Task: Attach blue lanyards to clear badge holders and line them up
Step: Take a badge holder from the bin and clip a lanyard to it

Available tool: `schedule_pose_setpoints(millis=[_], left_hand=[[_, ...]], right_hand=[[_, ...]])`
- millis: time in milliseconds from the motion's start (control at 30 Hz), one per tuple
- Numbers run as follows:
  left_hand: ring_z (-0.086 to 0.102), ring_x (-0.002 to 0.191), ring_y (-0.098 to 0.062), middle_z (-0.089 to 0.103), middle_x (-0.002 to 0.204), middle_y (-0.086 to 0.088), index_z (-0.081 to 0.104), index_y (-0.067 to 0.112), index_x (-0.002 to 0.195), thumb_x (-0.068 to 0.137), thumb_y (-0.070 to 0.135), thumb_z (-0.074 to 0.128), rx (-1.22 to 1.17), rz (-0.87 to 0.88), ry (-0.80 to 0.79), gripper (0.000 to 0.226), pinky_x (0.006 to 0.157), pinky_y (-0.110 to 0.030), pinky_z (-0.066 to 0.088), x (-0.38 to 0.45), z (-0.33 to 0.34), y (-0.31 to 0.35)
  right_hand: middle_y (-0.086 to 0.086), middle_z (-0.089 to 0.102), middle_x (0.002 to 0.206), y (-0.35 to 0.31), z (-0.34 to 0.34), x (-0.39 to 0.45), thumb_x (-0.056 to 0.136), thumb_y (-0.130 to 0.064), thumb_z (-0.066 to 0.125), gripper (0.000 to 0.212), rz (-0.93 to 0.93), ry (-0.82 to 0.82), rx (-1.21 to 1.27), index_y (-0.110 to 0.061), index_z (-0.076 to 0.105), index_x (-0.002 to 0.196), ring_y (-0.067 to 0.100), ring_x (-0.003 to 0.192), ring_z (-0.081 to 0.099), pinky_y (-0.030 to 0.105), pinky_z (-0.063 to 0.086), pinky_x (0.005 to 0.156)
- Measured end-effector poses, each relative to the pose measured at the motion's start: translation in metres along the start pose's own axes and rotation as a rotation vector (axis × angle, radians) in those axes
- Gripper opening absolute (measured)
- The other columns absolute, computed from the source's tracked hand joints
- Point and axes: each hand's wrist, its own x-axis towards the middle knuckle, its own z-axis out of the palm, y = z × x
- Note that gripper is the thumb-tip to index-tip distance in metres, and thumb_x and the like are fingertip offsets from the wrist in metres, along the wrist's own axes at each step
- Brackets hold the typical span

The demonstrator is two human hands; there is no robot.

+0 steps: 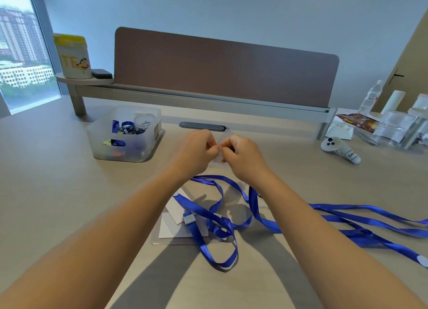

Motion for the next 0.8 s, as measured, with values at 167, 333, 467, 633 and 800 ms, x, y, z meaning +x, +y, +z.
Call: schedule_pose_setpoints(millis=[167, 333, 467, 633, 800], left_hand=[[0.051, 0.069, -0.011, 0.056, 0.078, -0.002, 0.060, 0.001, 0.097, 0.091, 0.018, 0.049, -0.329, -0.087, -0.094, 0.021, 0.063, -0.011, 0.037, 0.002, -0.007, -0.003], [0.053, 0.069, -0.015, 0.055, 0.076, -0.005, 0.052, 0.012, 0.073, 0.089, 0.053, 0.034, -0.755, -0.580, -0.357, 0.048, 0.066, -0.025, 0.046, -0.007, -0.009, -0.015], [0.054, 0.055, -0.014, 0.061, 0.062, -0.007, 0.058, 0.004, 0.073, 0.084, 0.067, 0.017, -0.874, -0.798, -0.716, 0.076, 0.051, -0.022, 0.048, -0.021, -0.003, -0.024], [0.055, 0.048, -0.008, 0.061, 0.070, -0.005, 0.061, 0.007, 0.089, 0.093, 0.037, 0.041, -1.418, -0.877, -0.293, 0.037, 0.037, -0.011, 0.048, -0.014, -0.001, -0.018], [0.058, 0.057, -0.012, 0.058, 0.067, -0.007, 0.050, 0.009, 0.073, 0.092, 0.013, 0.048, -1.330, -0.802, 0.041, 0.020, 0.040, -0.014, 0.050, 0.001, -0.013, -0.012]], right_hand=[[0.000, 0.053, 0.074, -0.002, -0.004, 0.002, 0.095, -0.010, 0.041, 0.022, 0.027, -0.032, 0.158, 0.000, 0.060, 0.101, 0.005, 0.063, 0.047, 0.018, 0.042, 0.060], [-0.001, 0.050, 0.064, -0.008, -0.012, 0.007, 0.095, -0.008, 0.042, 0.016, 0.133, -0.100, 0.452, -0.008, 0.055, 0.087, 0.007, 0.056, 0.042, 0.008, 0.039, 0.048], [0.000, 0.051, 0.067, -0.009, -0.015, 0.010, 0.095, -0.009, 0.043, 0.024, 0.143, -0.125, 0.564, -0.017, 0.053, 0.075, 0.009, 0.056, 0.042, 0.017, 0.037, 0.052], [0.001, 0.048, 0.069, -0.003, -0.017, 0.010, 0.093, -0.010, 0.048, 0.017, 0.206, -0.205, 0.594, -0.012, 0.056, 0.079, 0.009, 0.053, 0.041, 0.013, 0.038, 0.046], [0.004, 0.053, 0.096, 0.010, -0.010, 0.008, 0.090, -0.012, 0.051, 0.028, 0.343, -0.101, 0.292, -0.001, 0.053, 0.116, 0.017, 0.091, 0.050, 0.029, 0.042, 0.079]])
